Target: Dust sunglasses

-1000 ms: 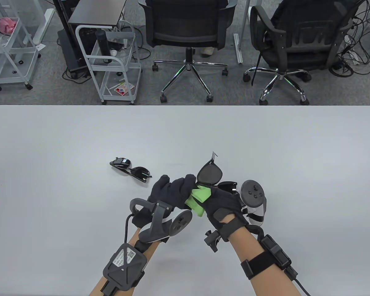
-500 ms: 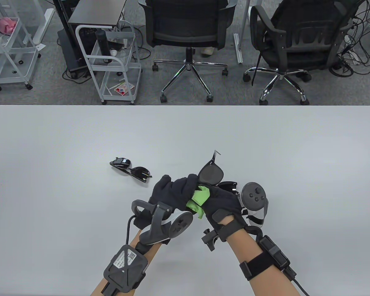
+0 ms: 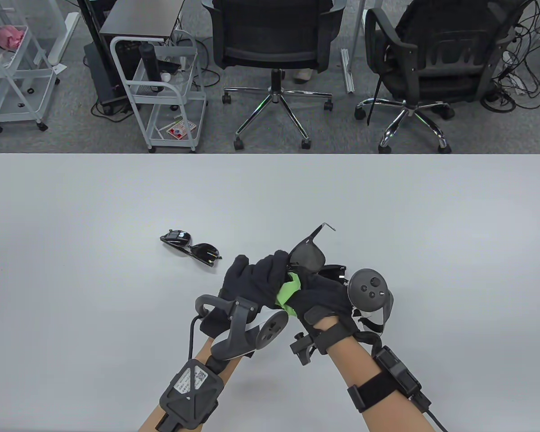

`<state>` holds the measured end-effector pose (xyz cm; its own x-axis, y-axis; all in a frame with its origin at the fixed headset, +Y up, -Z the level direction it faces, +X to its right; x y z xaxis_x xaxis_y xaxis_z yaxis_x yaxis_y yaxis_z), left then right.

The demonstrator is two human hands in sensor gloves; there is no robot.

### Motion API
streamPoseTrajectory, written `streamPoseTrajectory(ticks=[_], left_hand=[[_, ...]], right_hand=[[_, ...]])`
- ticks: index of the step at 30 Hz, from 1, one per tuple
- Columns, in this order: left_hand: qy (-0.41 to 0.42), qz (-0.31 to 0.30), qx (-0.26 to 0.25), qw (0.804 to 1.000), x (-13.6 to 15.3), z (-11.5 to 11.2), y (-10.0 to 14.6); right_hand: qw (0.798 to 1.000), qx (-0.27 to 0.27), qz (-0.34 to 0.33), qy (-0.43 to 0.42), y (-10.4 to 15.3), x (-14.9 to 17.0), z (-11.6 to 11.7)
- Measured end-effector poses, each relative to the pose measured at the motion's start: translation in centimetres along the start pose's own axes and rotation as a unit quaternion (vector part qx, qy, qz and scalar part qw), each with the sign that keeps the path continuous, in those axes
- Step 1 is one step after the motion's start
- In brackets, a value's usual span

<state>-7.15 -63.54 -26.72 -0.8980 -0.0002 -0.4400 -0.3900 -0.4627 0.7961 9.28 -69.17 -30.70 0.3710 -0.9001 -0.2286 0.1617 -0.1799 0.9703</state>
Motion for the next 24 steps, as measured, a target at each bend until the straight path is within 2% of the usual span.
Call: streamPoseTrajectory(ticks=[2,5,7,10,13,16,18,22,24], left_hand=[[0.005,0.005,0.000,1.000,0.4,0.2,0.0],[0.024,0.026,0.009,0.999,1.9,0.4,0.1],[0.035,0.033,0.016,0.999,2.5,0.3,0.2],[0.055,0.030,0.019,0.998,2.2,0.2,0.2],[0.031,0.017,0.008,0.999,1.6,0.3,0.2],[0.044,0.027,0.015,0.999,2.0,0.3,0.1],[0.059,0.040,0.013,0.997,2.3,0.3,-0.1],[0.044,0.062,0.008,0.997,3.5,0.5,-0.2],[0.044,0.082,0.015,0.996,4.7,0.2,-0.1]], right_hand=[[0.999,-0.041,-0.022,-0.020,-0.3,-0.3,0.3],[0.987,-0.139,-0.045,-0.073,-0.6,-0.6,1.3],[0.980,-0.168,-0.048,-0.090,-0.7,-0.6,1.7],[0.991,-0.119,-0.032,-0.042,-0.6,-0.4,1.2],[0.995,-0.090,-0.037,-0.002,-0.6,-0.5,0.8],[0.995,-0.095,-0.041,-0.006,-0.6,-0.7,0.7],[0.996,-0.079,-0.043,-0.001,-0.5,-1.2,0.5],[0.993,-0.030,-0.081,0.081,-0.4,-2.5,-1.2],[0.991,-0.012,-0.096,0.088,-0.4,-3.1,-2.4]])
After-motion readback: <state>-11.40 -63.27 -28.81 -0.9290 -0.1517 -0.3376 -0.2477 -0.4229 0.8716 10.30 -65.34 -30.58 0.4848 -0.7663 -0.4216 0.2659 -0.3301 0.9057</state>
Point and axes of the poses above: the tracker on the back of each hand, its own x axis roughly to the little-finger side, its own y axis roughly from the fingertips to the wrist, z = x × y, the point moved 2 cm from there along -y, roughly from the wrist to the fingertips, and after that the axes turned 10 degrees about y, right-handed, at the moved point
